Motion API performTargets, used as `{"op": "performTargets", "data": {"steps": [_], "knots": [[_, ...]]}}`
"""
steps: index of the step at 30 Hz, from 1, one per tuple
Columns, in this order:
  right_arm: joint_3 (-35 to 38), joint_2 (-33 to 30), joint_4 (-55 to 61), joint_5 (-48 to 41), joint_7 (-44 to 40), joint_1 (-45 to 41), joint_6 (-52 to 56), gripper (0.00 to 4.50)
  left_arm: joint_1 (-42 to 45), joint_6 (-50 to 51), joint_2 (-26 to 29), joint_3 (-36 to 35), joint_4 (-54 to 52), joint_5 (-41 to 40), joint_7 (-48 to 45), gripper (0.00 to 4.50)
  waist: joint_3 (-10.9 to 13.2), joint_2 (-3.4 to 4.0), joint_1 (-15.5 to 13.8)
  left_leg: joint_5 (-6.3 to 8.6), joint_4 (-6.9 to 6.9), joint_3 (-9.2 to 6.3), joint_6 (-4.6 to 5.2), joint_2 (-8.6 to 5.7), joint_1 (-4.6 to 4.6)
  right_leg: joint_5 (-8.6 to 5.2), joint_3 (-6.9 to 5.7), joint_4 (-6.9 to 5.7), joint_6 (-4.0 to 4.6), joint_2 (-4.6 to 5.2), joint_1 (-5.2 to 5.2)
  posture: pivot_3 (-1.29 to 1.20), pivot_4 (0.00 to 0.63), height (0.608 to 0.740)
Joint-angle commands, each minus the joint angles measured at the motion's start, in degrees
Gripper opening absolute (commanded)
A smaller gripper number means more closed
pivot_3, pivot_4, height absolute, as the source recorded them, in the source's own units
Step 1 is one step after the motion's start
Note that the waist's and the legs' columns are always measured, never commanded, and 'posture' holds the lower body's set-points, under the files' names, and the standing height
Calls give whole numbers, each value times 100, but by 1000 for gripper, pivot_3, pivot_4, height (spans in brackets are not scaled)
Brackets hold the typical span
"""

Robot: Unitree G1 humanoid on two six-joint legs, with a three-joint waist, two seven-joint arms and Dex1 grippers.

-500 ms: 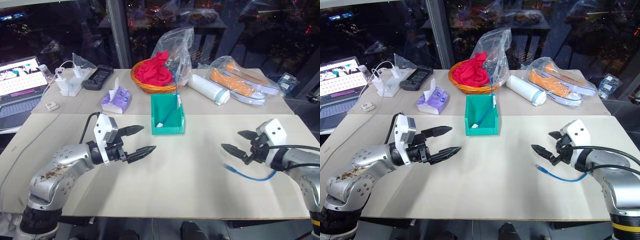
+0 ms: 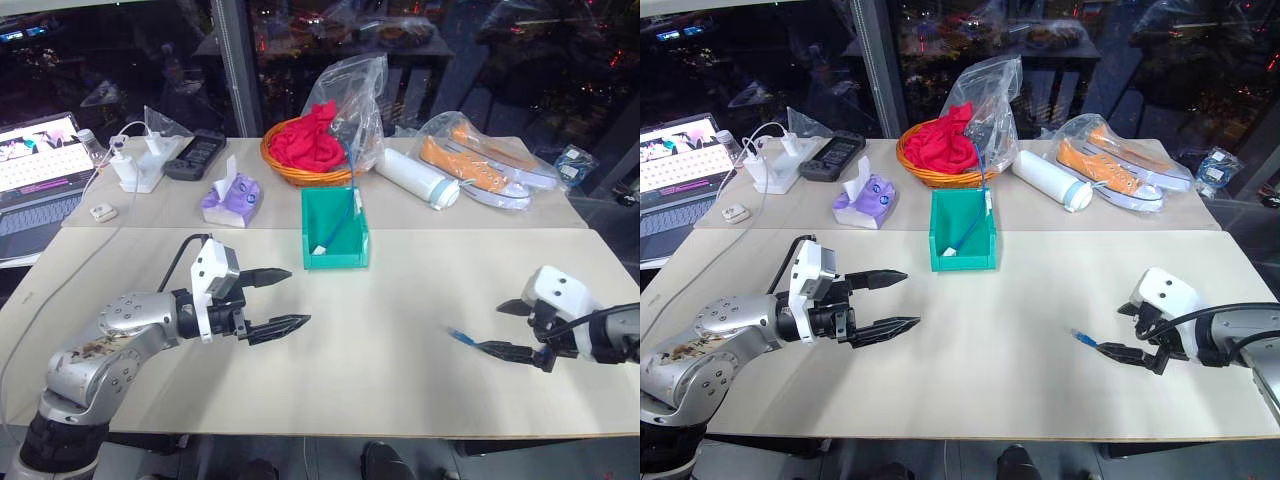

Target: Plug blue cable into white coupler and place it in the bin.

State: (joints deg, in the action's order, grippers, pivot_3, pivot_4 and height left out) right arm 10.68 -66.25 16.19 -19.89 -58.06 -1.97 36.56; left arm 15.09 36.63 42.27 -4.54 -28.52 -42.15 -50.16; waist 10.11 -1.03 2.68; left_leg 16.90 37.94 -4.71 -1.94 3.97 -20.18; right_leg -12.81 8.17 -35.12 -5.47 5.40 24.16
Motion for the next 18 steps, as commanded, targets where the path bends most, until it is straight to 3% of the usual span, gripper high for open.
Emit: {"op": "performTargets", "data": {"steps": [1, 5, 11, 18], "knots": [[-375, -61, -128, 456, 107, -28, -219, 4500, -26, 0, 1, -80, -235, -86, 38, 4468, 0, 0, -9, 0, 0, 0, 0, 0, 0, 0, -1, 1, 0, 0, 0, 0, 150, 722], [-659, 27, -210, 677, 114, 33, -320, 4500, -69, 23, 40, -141, -274, -103, 77, 4468, 0, 0, -15, -1, 0, 0, -1, 0, -3, 1, 0, 4, -1, 1, 2, 0, 150, 722], [-894, 216, -397, 871, 200, -28, -443, 2885, -174, 146, 143, -203, -402, -247, 27, 4500, -9, -23, 19, -1, 0, 0, -1, 0, 5, 2, 0, 2, 1, -1, -6, 0, 150, 722], [-1004, 341, -421, 810, 91, -131, -355, 434, -298, 202, 403, -146, -455, -283, -242, 4500, -20, -55, 14, -6, 1, 0, -11, 0, 9, 8, 0, 3, -1, 0, -11, 0, 150, 722]]}}
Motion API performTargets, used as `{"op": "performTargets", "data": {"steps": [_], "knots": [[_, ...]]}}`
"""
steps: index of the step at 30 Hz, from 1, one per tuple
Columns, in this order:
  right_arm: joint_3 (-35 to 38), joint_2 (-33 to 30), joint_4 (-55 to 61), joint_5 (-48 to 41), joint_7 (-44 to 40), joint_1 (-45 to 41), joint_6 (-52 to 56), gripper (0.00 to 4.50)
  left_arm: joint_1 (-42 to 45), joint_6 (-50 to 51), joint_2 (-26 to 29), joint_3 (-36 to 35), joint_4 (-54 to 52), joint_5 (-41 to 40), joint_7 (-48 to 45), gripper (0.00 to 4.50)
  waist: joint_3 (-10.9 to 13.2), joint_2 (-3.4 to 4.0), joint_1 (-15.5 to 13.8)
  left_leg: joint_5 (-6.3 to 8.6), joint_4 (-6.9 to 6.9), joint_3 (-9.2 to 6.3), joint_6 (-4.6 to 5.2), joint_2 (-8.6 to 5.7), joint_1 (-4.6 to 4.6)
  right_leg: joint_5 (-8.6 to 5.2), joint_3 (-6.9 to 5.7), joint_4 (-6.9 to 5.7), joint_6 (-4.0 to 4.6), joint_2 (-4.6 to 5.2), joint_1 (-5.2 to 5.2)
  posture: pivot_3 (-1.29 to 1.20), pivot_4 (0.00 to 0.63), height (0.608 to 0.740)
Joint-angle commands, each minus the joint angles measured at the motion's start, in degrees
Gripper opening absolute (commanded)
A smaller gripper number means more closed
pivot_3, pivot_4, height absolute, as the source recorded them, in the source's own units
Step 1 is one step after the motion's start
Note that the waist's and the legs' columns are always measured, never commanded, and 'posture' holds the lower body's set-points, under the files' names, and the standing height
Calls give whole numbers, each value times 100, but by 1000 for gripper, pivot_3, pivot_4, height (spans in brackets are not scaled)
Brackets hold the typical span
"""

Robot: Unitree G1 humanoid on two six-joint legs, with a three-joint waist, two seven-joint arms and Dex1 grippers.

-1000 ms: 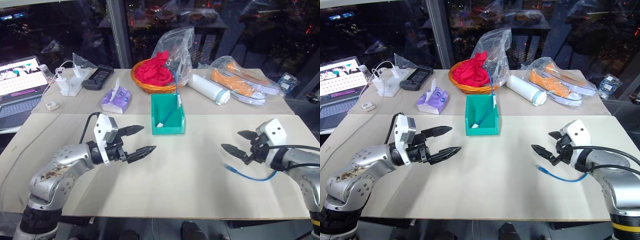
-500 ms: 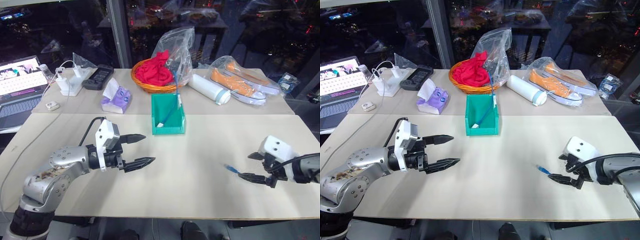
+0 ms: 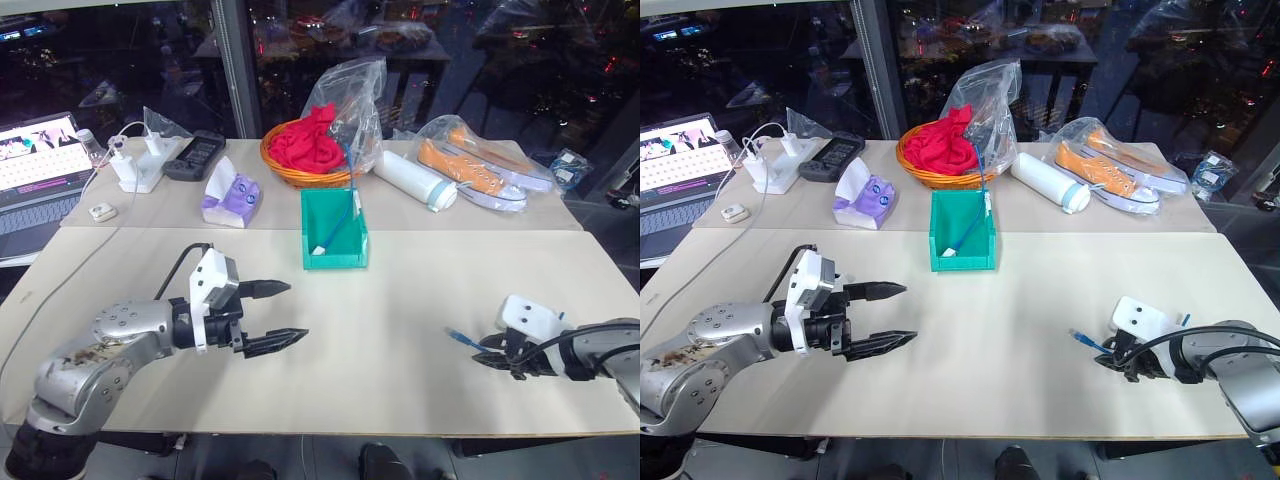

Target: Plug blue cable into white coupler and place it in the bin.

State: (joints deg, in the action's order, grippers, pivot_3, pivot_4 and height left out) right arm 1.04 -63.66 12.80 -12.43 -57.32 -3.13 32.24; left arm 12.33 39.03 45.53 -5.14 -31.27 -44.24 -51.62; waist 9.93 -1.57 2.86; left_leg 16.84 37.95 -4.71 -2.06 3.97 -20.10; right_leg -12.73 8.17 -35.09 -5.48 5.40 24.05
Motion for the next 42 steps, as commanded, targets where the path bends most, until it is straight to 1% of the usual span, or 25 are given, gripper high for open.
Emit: {"op": "performTargets", "data": {"steps": [1, 9, 13, 14, 16, 18, 21, 23, 27, 29, 31, 32, 35, 36, 39, 42], "knots": [[-55, 83, -58, 54, -8, -11, 62, 78, -24, -44, 77, -85, -178, -66, -100, 4500, -1, -2, -3, 0, 0, 0, 0, 0, 0, 0, 0, 0, 0, 0, 0, 0, 150, 722], [-170, 263, -12, 106, 13, -148, -15, 78, -3, -81, 34, -56, -138, 16, -89, 4500, -9, -18, 25, 0, 0, 0, 0, 1, 2, 1, 0, -1, 1, -2, 0, 0, 150, 722], [-159, 526, 510, -324, -313, -410, -101, 78, -20, -86, 52, -113, -109, 31, -76, 4500, -7, -15, 80, 0, 0, 0, 0, 1, 1, 1, 0, -4, 2, -3, 4, 0, 150, 722], [-284, 670, 649, -367, -334, -543, -73, 78, -20, -87, 50, -116, -99, 33, -76, 4500, -6, -13, 85, 0, 0, -1, 0, 1, -1, 1, 1, -5, 2, -2, 6, 0, 150, 722], [-786, 1148, 916, -354, -252, -969, 43, 78, -25, -102, 32, -94, -99, 63, -64, 4500, -5, -13, 123, 0, 0, -3, 1, 1, -2, 1, 0, -5, 2, -3, 8, 0, 150, 722], [-1297, 1584, 1052, -214, -162, -1338, 132, 78, -24, -98, 16, -76, -118, 74, -54, 4500, -5, -13, 123, 0, 0, -3, 0, 2, -3, 1, 0, -5, 2, -3, 10, 0, 150, 722], [-1885, 2047, 1005, 93, 19, -1777, 263, 78, -18, -79, 10, -74, -126, 83, -72, 4500, -5, -12, 104, -4, 0, -10, -8, 1, -10, 1, -4, -3, 2, -2, 15, 0, 150, 722], [-2245, 2253, 850, 344, 85, -2059, 262, 78, -23, -76, 20, -53, -114, 102, -109, 4500, -4, -12, 56, -7, 0, -13, -13, 1, -14, 1, -7, -1, 1, 2, 14, 0, 150, 722], [-2643, 2319, 444, 784, 138, -2294, 147, 78, -59, -141, 110, 130, -84, 303, -231, 4500, -4, -12, 7, -11, -1, -13, -21, 1, -15, 1, -10, 1, 2, 1, 16, 0, 150, 722], [-2709, 2358, 234, 961, 234, -2326, 98, 699, -56, -159, 103, 212, -29, 378, -271, 4500, -5, -12, -14, -10, -1, -13, -20, 1, -15, 1, -11, 2, 2, 1, 16, 0, 150, 722], [-2741, 2345, 169, 1025, 212, -2299, 63, 1152, -48, -297, 113, 362, 46, 603, -334, 4500, -5, -12, -18, -10, -1, -13, -19, 1, -11, 1, -11, 1, 2, 0, 12, 0, 150, 722], [-2710, 2325, 267, 985, 185, -2257, 59, 1516, -14, -328, 71, 421, 100, 645, -349, 4500, -5, -11, -22, -10, -1, -13, -19, 1, -11, 1, -11, 1, 2, 0, 12, 0, 150, 722], [-2337, 2312, 649, 675, 179, -2138, 206, 2494, 155, -491, -76, 655, 360, 830, -441, 4500, -5, -12, -42, -10, -1, -13, -19, 1, -9, 1, -11, -2, 2, 0, 10, 0, 150, 722], [-2138, 2279, 799, 547, 166, -2071, 263, 2893, 234, -605, -117, 794, 491, 975, -504, 4500, -5, -12, -53, -9, -1, -13, -19, 1, -11, 1, -11, -1, 2, 0, 10, 0, 150, 722], [-1473, 2171, 1230, 88, 145, -1844, 515, 2893, 524, -834, -371, 1102, 959, 1164, -701, 4500, -5, -11, -78, -9, -1, -13, -19, 1, -15, 1, -11, 4, 2, 1, 11, 0, 150, 722], [-539, 1962, 1794, -625, 36, -1410, 837, 2893, 961, -1289, -763, 1586, 1791, 1555, -1070, 4500, -5, -11, -91, -9, -1, -13, -18, 0, -18, 2, -11, 5, 2, 1, 12, 0, 150, 722]]}}
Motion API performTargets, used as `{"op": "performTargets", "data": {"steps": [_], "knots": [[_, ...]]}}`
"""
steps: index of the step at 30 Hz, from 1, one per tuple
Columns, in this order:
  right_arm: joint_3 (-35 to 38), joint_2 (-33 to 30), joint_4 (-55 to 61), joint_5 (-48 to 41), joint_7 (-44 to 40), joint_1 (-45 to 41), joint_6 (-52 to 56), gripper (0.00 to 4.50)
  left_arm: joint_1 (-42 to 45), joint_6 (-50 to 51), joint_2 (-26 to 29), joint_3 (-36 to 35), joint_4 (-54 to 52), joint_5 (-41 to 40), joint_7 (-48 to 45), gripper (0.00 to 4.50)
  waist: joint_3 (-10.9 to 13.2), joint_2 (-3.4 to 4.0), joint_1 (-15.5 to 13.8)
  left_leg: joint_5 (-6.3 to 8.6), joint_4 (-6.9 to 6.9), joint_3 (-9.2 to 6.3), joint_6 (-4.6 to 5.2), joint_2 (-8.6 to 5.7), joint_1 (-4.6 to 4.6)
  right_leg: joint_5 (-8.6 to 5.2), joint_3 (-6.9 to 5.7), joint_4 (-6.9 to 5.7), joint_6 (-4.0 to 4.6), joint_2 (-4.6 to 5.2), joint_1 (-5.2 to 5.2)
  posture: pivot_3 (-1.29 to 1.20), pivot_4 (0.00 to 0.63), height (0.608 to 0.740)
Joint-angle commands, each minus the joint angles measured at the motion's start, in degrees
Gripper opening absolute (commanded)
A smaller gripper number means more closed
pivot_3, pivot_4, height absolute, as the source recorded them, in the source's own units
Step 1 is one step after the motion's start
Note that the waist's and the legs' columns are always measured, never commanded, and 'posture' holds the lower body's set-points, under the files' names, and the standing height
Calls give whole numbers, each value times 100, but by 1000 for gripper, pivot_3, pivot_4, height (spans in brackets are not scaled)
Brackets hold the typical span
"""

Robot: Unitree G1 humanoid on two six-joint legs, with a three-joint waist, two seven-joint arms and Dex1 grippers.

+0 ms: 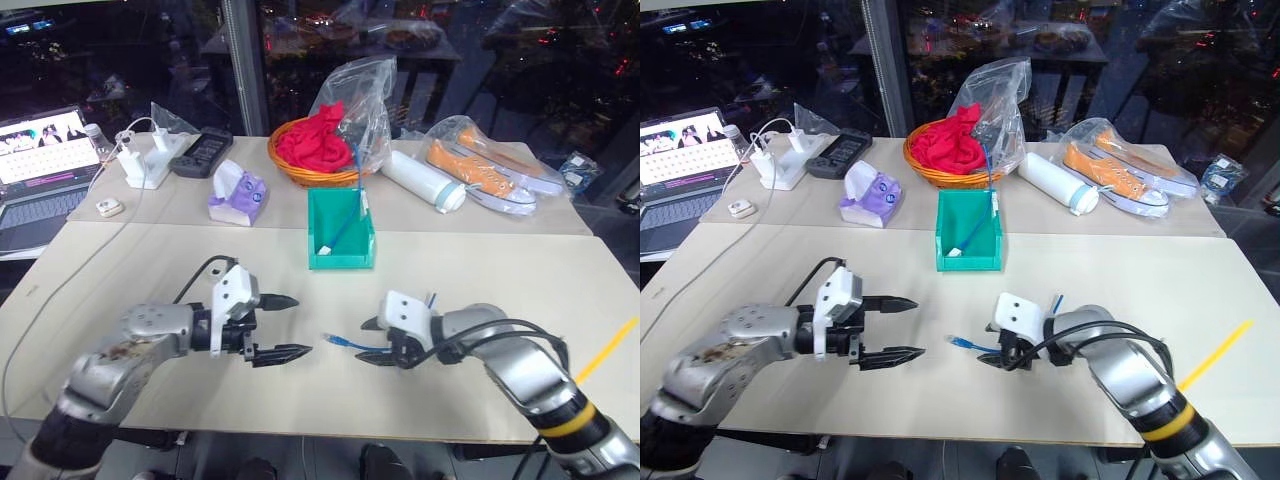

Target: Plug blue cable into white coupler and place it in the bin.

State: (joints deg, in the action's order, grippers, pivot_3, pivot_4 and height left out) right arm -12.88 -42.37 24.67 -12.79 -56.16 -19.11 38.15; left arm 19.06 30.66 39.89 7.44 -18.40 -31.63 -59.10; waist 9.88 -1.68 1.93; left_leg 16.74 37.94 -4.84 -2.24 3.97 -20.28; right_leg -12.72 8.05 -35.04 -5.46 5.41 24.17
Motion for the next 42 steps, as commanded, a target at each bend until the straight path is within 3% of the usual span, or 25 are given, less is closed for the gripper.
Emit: {"op": "performTargets", "data": {"steps": [1, 6, 15, 22, 30, 36, 42], "knots": [[1156, -214, 757, -794, -95, 356, 316, 2893, 448, -613, -323, 502, 806, 439, -483, 4500, 0, 0, 1, 0, 0, 0, 1, 0, 1, 0, 0, -1, 0, 0, -1, 0, 150, 722], [1992, -247, 1145, -1295, 222, 797, 681, 2893, 1073, -1637, -870, 1022, 2439, 1161, -1034, 4500, -1, 0, 35, 7, 0, -1, 13, 0, 5, 0, -1, -2, 1, -3, -5, 0, 150, 722], [2499, -222, 1796, -1726, 963, 1225, 1151, 2893, 1609, -2931, -1291, 1352, 4322, 1887, -1951, 4500, -1, 0, 38, 9, 0, -1, 18, 0, 3, 0, -1, -2, 1, -3, -3, 0, 150, 722], [2603, -289, 1899, -1852, 1238, 1413, 1204, 2916, 1701, -3119, -1471, 1263, 4662, 1985, -2148, 2681, -1, 0, 34, 10, 0, -2, 19, 0, 7, 0, -1, -3, 0, -3, -7, 0, 150, 722], [2591, -391, 1871, -1940, 1345, 1455, 1177, 2916, 1581, -2994, -1512, 1221, 4473, 2005, -2239, 73, -1, 0, 36, 10, 0, -2, 19, 0, 6, 0, -1, -4, 0, -3, -6, 0, 150, 722], [3153, -307, 2039, -2520, 1417, 1730, 1413, 2916, 1444, -2827, -1511, 958, 3907, 1915, -1864, 82, -1, 0, 27, 10, 0, -2, 20, 0, 5, 0, 0, -3, 0, -3, -6, 0, 150, 722], [4291, 204, 2372, -4363, 2075, 2351, 1944, 2916, 1239, -2152, -1952, 288, 2423, 1442, -606, 82, -1, 0, -43, 10, 1, -5, 19, 0, 3, 0, -1, -6, 0, -2, -6, 0, 150, 722]]}}
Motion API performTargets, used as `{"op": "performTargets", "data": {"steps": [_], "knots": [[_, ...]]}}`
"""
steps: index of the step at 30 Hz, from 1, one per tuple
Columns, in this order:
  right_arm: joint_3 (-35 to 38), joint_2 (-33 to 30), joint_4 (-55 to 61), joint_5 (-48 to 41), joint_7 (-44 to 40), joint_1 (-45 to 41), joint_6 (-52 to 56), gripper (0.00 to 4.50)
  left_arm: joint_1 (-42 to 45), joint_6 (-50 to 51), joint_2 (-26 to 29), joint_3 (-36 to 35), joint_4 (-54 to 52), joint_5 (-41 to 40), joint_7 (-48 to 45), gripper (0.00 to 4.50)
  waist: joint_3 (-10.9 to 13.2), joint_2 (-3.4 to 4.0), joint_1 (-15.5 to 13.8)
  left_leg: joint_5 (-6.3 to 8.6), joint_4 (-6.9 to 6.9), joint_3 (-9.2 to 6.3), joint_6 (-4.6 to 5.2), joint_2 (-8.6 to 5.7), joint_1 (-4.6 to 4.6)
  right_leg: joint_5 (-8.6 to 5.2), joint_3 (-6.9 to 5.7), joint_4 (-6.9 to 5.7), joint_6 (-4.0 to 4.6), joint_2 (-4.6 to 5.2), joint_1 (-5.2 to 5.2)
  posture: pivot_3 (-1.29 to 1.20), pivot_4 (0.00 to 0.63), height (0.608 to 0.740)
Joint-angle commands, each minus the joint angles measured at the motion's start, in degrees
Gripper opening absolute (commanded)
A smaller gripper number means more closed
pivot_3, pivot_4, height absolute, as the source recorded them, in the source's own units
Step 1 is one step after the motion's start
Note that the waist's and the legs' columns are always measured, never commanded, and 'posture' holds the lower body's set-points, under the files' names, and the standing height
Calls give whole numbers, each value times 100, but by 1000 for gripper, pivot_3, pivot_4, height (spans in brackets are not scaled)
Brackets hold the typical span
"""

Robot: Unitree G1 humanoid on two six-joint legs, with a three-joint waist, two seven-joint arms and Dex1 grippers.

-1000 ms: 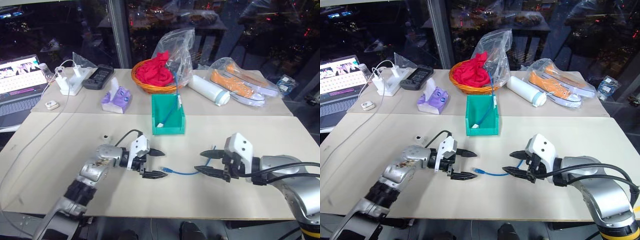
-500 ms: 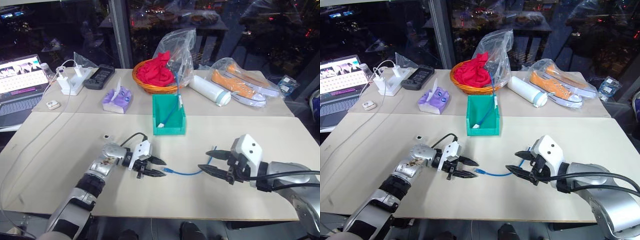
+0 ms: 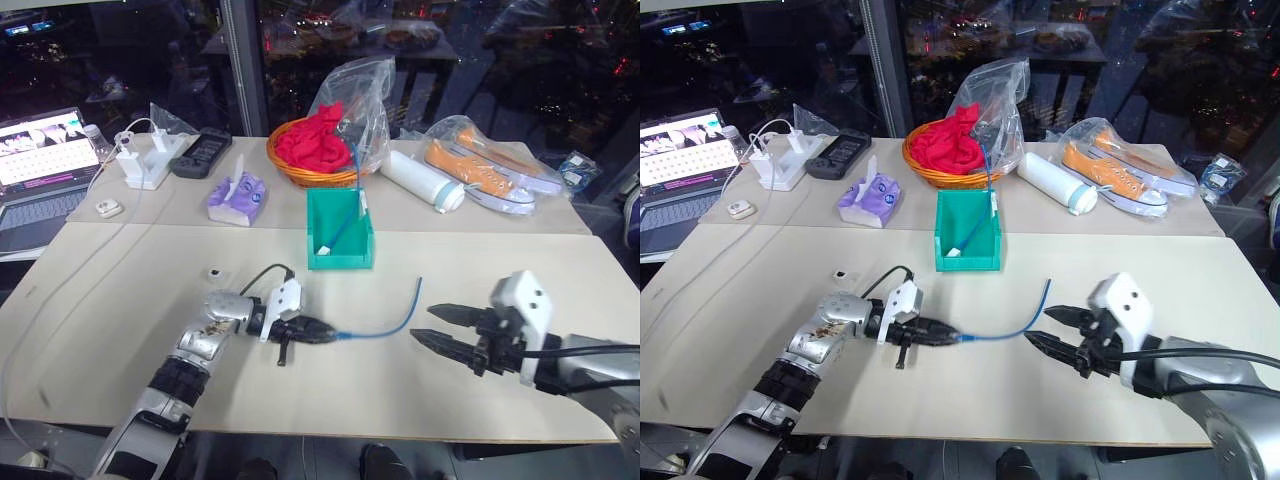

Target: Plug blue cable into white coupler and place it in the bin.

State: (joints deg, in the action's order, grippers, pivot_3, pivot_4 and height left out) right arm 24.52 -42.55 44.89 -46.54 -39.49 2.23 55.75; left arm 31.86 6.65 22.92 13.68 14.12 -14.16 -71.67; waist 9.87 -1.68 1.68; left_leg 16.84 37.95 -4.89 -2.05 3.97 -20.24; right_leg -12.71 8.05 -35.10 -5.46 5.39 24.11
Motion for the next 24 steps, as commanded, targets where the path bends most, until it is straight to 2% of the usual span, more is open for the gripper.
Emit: {"op": "performTargets", "data": {"steps": [1, 4, 6, 12, 19, 24], "knots": [[651, 314, 374, -1274, 595, 312, 208, 2916, -96, 340, -343, -387, -1008, -345, 825, 82, 0, 0, -31, 0, 0, 0, 0, 0, 3, 0, 0, -1, 0, 0, -2, 0, 150, 722], [677, 841, 377, -2192, 1752, 753, 234, 2916, -389, 440, -732, -438, -1434, -245, 1578, 82, -4, 2, -53, 1, 0, 0, 1, 0, 7, 0, 0, 0, 0, 0, -7, 0, 150, 722], [598, 967, 357, -2786, 2324, 887, 106, 2916, -521, 581, -842, -436, -1635, -255, 1803, 82, -5, 4, -51, 1, 0, 1, 2, 0, 6, 0, 1, 2, 0, 0, -6, 0, 150, 722], [-164, 1675, -143, -4237, 4470, 228, -816, 2916, -696, 1005, -1077, -321, -2072, -403, 2172, 82, -8, 9, 3, -2, 0, -1, -3, 0, 7, 2, 3, -6, 2, -4, -6, 0, 150, 722], [-985, 1977, -330, -4856, 5685, -95, -1451, 2916, -654, 1128, -1184, -239, -2240, -484, 2298, 82, -10, 12, 22, -3, 0, -3, -5, 0, 3, 1, 3, 3, 1, -2, -3, 0, 150, 722], [-1493, 2256, -320, -4894, 6205, -222, -1832, 2916, -684, 1204, -1206, -134, -2377, -538, 2325, 82, -11, 14, 57, -2, 0, -3, -3, 0, 2, 1, 3, 2, 1, -3, -1, 0, 150, 722]]}}
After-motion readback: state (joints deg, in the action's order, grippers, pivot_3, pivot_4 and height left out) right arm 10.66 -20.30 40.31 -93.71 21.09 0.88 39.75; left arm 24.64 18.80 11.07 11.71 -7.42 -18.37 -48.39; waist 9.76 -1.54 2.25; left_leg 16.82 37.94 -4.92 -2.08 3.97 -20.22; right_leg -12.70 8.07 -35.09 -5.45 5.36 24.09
